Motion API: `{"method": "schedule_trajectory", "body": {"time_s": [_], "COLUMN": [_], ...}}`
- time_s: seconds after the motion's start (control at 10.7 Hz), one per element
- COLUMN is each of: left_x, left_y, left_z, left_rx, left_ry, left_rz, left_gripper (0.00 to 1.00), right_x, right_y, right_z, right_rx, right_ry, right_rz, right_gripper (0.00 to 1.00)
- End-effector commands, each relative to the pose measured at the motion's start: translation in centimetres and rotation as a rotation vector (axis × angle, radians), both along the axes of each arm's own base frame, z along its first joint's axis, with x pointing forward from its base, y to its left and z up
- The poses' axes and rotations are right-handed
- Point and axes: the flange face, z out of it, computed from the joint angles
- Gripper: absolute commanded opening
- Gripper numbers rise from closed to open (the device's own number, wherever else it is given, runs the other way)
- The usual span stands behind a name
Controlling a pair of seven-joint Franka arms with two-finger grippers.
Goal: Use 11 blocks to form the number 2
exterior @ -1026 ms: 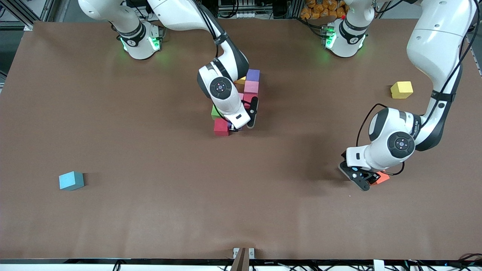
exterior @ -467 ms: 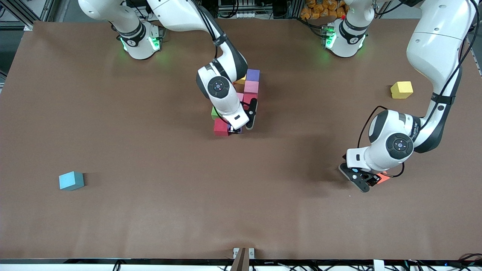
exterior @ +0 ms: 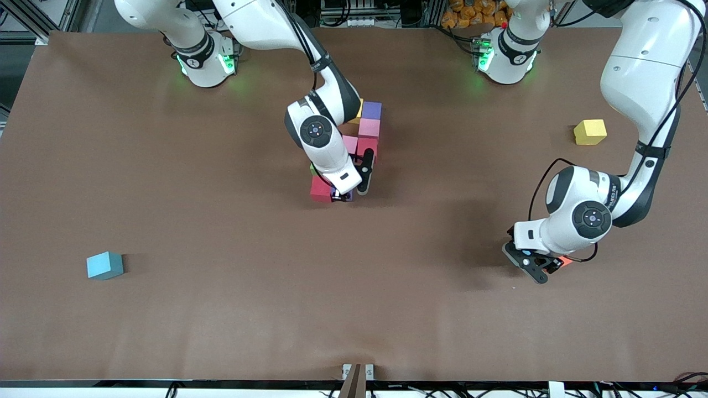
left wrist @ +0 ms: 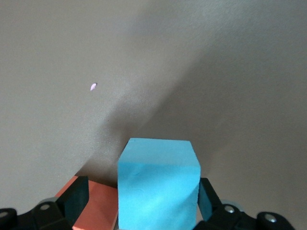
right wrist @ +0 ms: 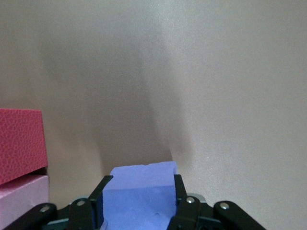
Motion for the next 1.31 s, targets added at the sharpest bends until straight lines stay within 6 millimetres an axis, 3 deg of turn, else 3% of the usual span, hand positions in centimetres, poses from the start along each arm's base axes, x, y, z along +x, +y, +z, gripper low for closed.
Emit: {"method": "schedule_trajectory", "body": {"time_s": [0.0, 0.47, 0.56, 0.75, 0.84, 1.21], "left_x": [0.3, 0.2, 0.1, 0.1, 0.1, 0.2], "left_y": [0.1, -0.1, -0.2, -0.2, -0.2, -2.2], "left_z": [-0.4, -1.7, -1.8, -1.9, -1.8, 0.6], "left_rx": [-0.006, -0.018, -0.018, -0.017, -0.017, -0.028], "left_ry": [-0.007, 0.005, 0.006, 0.007, 0.006, -0.023], "left_rz": [-0.016, -0.001, -0.003, -0.004, -0.004, 0.078], "left_gripper": [1.0, 0.98, 0.76, 0.11, 0.0, 0.0], "right_x": [0.6, 0.5, 0.6, 0.6, 0.7, 0.6], "right_y": [-0.9, -1.0, -1.0, -1.0, -1.0, -1.1], "right_z": [0.0, -0.3, -0.3, -0.6, -0.6, -0.9], "right_rx": [-0.003, -0.007, -0.006, -0.006, -0.005, -0.009], "right_ry": [-0.011, -0.009, -0.01, -0.018, -0.021, -0.019], "right_rz": [0.02, 0.022, 0.021, 0.02, 0.019, 0.019], "right_gripper": [0.0, 0.0, 0.0, 0.0, 0.0, 0.0]}}
